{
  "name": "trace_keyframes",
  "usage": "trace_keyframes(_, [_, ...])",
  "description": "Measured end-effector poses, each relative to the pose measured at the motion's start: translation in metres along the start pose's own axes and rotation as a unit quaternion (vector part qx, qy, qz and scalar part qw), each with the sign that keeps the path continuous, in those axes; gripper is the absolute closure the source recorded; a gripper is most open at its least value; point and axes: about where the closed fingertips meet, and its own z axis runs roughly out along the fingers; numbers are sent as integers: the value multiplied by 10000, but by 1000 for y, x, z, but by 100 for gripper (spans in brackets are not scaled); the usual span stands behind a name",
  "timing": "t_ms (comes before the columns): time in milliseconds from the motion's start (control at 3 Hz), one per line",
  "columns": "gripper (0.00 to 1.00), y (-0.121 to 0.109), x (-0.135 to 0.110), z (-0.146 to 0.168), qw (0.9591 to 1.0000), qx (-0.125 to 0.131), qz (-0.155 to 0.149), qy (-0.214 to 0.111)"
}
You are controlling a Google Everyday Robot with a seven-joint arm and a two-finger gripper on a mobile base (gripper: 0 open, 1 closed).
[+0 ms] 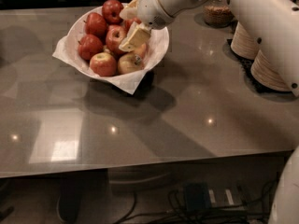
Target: Pick apple from white bowl
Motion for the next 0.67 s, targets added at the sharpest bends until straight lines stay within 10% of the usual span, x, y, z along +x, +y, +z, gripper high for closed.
trace_keyframes(667, [34, 2, 8, 38, 9997, -230, -109, -70])
